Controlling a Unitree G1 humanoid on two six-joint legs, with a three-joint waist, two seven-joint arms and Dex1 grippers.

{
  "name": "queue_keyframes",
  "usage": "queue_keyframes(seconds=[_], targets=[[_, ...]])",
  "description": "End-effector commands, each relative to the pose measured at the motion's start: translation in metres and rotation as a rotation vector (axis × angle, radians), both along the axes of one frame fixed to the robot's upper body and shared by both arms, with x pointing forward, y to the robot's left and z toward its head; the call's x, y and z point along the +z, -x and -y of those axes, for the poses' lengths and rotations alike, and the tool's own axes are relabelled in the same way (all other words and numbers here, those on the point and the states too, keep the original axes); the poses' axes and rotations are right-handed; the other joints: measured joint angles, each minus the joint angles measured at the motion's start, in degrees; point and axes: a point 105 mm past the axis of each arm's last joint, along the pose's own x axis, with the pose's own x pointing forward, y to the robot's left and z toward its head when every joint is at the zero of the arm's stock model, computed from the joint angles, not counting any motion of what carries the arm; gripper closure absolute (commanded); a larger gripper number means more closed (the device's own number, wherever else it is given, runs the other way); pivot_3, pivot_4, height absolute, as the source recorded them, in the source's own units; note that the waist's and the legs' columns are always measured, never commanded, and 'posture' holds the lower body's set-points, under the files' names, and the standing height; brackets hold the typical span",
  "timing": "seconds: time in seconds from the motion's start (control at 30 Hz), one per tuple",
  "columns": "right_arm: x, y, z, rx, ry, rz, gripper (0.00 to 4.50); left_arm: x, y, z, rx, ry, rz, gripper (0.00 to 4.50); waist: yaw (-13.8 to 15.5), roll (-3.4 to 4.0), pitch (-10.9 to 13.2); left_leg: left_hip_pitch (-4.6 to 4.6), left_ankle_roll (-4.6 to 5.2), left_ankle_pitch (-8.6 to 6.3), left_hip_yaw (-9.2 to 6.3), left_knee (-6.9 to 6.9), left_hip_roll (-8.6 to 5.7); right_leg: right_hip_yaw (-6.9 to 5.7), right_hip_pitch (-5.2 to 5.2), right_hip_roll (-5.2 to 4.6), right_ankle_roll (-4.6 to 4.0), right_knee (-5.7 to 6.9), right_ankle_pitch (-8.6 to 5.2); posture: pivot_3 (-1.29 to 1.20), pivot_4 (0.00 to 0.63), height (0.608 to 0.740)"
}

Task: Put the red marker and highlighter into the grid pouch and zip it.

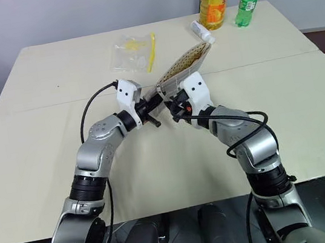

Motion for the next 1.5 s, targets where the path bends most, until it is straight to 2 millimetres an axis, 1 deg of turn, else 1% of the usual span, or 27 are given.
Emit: queue_keyframes(seconds=[0.03, 0.13, 0.23, 0.3, 0.37, 0.43, 0.5, 0.53, 0.6, 0.67, 0.73, 0.8, 0.83, 0.9, 0.93, 0.97, 1.07, 1.13, 1.23, 1.3, 1.37, 1.43, 1.5], targets=[[0.018, -0.002, 0.002, -0.008, -0.026, 0.069, 4.44, 0.016, 0.001, -0.002, 0.004, 0.039, 0.043, 4.5, 0.0, 0.0, 0.0, 0.0, 0.0, 0.0, 0.0, 0.0, 0.0, 0.0, 0.0, 0.0, 0.0, 0.0, 0.0, 0.0, 0.15, 0.74], [0.026, -0.002, 0.014, -0.028, -0.015, 0.095, 4.44, 0.013, 0.0, -0.006, 0.017, 0.032, 0.041, 4.5, 0.05, 0.0, 0.0, 0.0, 0.0, 0.0, 0.0, 0.0, 0.0, 0.0, 0.0, 0.0, 0.0, 0.0, 0.0, 0.0, 0.15, 0.74], [0.036, -0.004, 0.039, -0.086, 0.078, 0.153, 4.44, 0.011, -0.002, -0.012, 0.027, 0.014, 0.043, 4.5, 0.14, 0.0, 0.0, 0.0, 0.0, 0.0, 0.0, 0.01, -0.02, 0.0, 0.01, -0.01, 0.0, 0.0, 0.0, 0.0, 0.15, 0.74], [0.045, -0.008, 0.061, -0.15, 0.127, 0.189, 4.44, 0.008, -0.002, -0.016, 0.031, -0.012, 0.051, 4.5, 0.08, 0.0, 0.0, 0.0, 0.0, 0.0, 0.01, 0.01, -0.02, 0.0, 0.03, -0.02, 0.0, -0.03, 0.0, 0.0, 0.15, 0.74], [0.059, -0.013, 0.086, -0.228, 0.173, 0.228, 4.44, 0.004, -0.002, -0.022, 0.032, -0.052, 0.06, 4.5, 0.03, 0.0, 0.0, 0.0, 0.0, 0.0, 0.01, 0.0, -0.02, 0.0, 0.02, -0.02, 0.0, -0.02, 0.0, 0.0, 0.15, 0.74], [0.075, -0.018, 0.12, -0.337, 0.255, 0.276, 4.44, -0.002, 0.0, -0.03, 0.024, -0.093, 0.066, 4.5, 0.01, 0.0, 0.0, 0.0, 0.0, 0.0, 0.01, -0.01, 0.0, 0.0, 0.0, -0.02, 0.0, -0.02, 0.0, 0.0, 0.15, 0.74], [0.086, -0.021, 0.144, -0.416, 0.321, 0.305, 4.44, -0.006, 0.004, -0.036, 0.006, -0.126, 0.072, 4.5, 0.0, 0.0, 0.0, 0.0, 0.0, 0.0, 0.02, -0.02, 0.0, 0.0, 0.01, -0.02, -0.01, -0.03, -0.01, 0.0, 0.15, 0.74], [0.089, -0.022, 0.152, -0.444, 0.352, 0.317, 4.44, -0.008, 0.006, -0.038, -0.005, -0.141, 0.076, 4.5, -0.02, 0.0, 0.0, 0.0, 0.0, 0.0, 0.03, -0.02, 0.0, 0.0, 0.01, -0.03, -0.01, -0.03, -0.01, 0.0, 0.15, 0.74], [0.09, -0.023, 0.159, -0.462, 0.384, 0.322, 4.44, -0.01, 0.009, -0.042, -0.017, -0.156, 0.078, 4.5, -0.22, 0.01, -0.01, 0.01, 0.0, 0.0, 0.04, -0.05, 0.01, 0.0, 0.01, -0.03, -0.02, -0.05, -0.01, 0.0, 0.15, 0.74], [0.088, -0.023, 0.16, -0.456, 0.385, 0.319, 4.44, -0.011, 0.01, -0.045, -0.017, -0.157, 0.078, 4.5, -0.34, 0.01, -0.01, 0.02, 0.0, 0.0, 0.05, -0.07, 0.03, 0.01, 0.01, -0.04, -0.02, -0.05, -0.01, 0.0, 0.15, 0.74], [0.082, -0.022, 0.157, -0.433, 0.392, 0.3, 4.44, -0.011, 0.011, -0.047, -0.016, -0.16, 0.077, 4.5, -0.37, 0.02, -0.01, 0.02, 0.0, 0.0, 0.04, -0.06, 0.04, 0.02, 0.01, -0.04, -0.02, -0.03, -0.01, 0.0, 0.15, 0.74], [0.072, -0.018, 0.147, -0.346, 0.371, 0.255, 4.44, -0.011, 0.014, -0.048, -0.031, -0.142, 0.061, 4.5, -0.3, 0.02, -0.01, 0.02, 0.01, 0.0, 0.04, -0.04, 0.04, 0.01, 0.02, -0.04, -0.02, -0.03, -0.01, 0.0, 0.15, 0.74], [0.065, -0.015, 0.144, -0.312, 0.351, 0.217, 4.2, -0.01, 0.016, -0.048, -0.043, -0.128, 0.05, 4.18, -0.24, 0.01, -0.01, 0.02, 0.01, 0.0, 0.04, -0.03, 0.04, 0.01, 0.03, -0.04, -0.02, -0.04, -0.01, 0.0, 0.15, 0.74], [0.056, -0.011, 0.141, -0.274, 0.344, 0.178, 3.59, -0.009, 0.02, -0.049, -0.057, -0.118, 0.039, 3.48, -0.22, 0.02, -0.01, 0.02, 0.02, -0.01, 0.04, -0.04, 0.03, 0.02, 0.05, -0.05, -0.02, -0.06, -0.01, 0.0, 0.15, 0.74], [0.053, -0.01, 0.141, -0.267, 0.356, 0.169, 3.18, -0.01, 0.022, -0.051, -0.059, -0.122, 0.035, 3.09, -0.16, 0.01, 0.0, 0.02, 0.02, -0.01, 0.04, -0.04, 0.02, 0.02, 0.05, -0.06, -0.02, -0.06, -0.01, 0.0, 0.15, 0.74], [0.051, -0.009, 0.142, -0.264, 0.363, 0.167, 2.64, -0.01, 0.024, -0.054, -0.054, -0.127, 0.032, 2.54, -0.12, 0.01, 0.0, 0.01, 0.02, -0.01, 0.04, -0.04, 0.02, 0.02, 0.04, -0.06, -0.02, -0.06, -0.01, 0.0, 0.15, 0.74], [0.045, -0.007, 0.144, -0.257, 0.36, 0.149, 1.17, -0.014, 0.032, -0.071, -0.023, -0.146, 0.007, 1.11, -0.18, 0.02, 0.0, 0.01, 0.02, -0.01, 0.04, -0.04, 0.02, 0.02, 0.04, -0.08, -0.03, -0.06, -0.02, 0.0, 0.15, 0.74], [0.041, -0.005, 0.145, -0.245, 0.35, 0.144, 0.16, -0.018, 0.039, -0.082, -0.003, -0.158, -0.021, 1.08, -0.16, 0.02, 0.0, 0.02, 0.02, -0.02, 0.04, -0.04, 0.04, 0.02, 0.04, -0.07, -0.05, -0.06, -0.03, 0.0, 0.15, 0.74], [0.037, 0.0, 0.147, -0.23, 0.33, 0.14, 0.16, -0.02, 0.046, -0.098, 0.037, -0.161, -0.042, 1.08, -0.04, 0.03, 0.0, 0.02, 0.02, -0.02, 0.04, -0.05, 0.04, 0.03, 0.02, -0.08, -0.2, -0.07, -0.11, 0.0, 0.15, 0.74], [0.032, 0.004, 0.151, -0.217, 0.318, 0.132, 0.16, -0.023, 0.047, -0.119, 0.124, -0.164, -0.052, 1.08, 0.11, 0.03, 0.0, 0.01, 0.01, -0.02, 0.04, -0.05, 0.04, 0.03, 0.03, -0.09, -0.21, -0.09, -0.12, 0.0, 0.15, 0.74], [0.028, 0.01, 0.156, -0.205, 0.286, 0.117, 0.16, -0.033, 0.049, -0.144, 0.209, -0.196, -0.077, 1.08, 0.11, 0.02, 0.0, 0.02, 0.01, -0.02, 0.03, -0.04, 0.03, 0.03, 0.06, -0.1, -0.23, -0.11, -0.13, 0.0, 0.15, 0.74], [0.026, 0.014, 0.162, -0.203, 0.247, 0.106, 0.16, -0.04, 0.052, -0.164, 0.277, -0.219, -0.097, 1.08, 0.1, 0.03, 0.0, 0.02, 0.02, -0.02, 0.03, -0.04, 0.03, 0.03, 0.06, -0.11, -0.24, -0.12, -0.14, 0.0, 0.15, 0.74], [0.023, 0.017, 0.168, -0.203, 0.205, 0.088, 0.16, -0.044, 0.056, -0.183, 0.336, -0.236, -0.104, 1.08, 0.11, 0.04, 0.01, 0.01, 0.01, -0.03, 0.03, -0.06, 0.04, 0.04, 0.04, -0.12, -0.25, -0.13, -0.14, 0.0, 0.15, 0.74]])
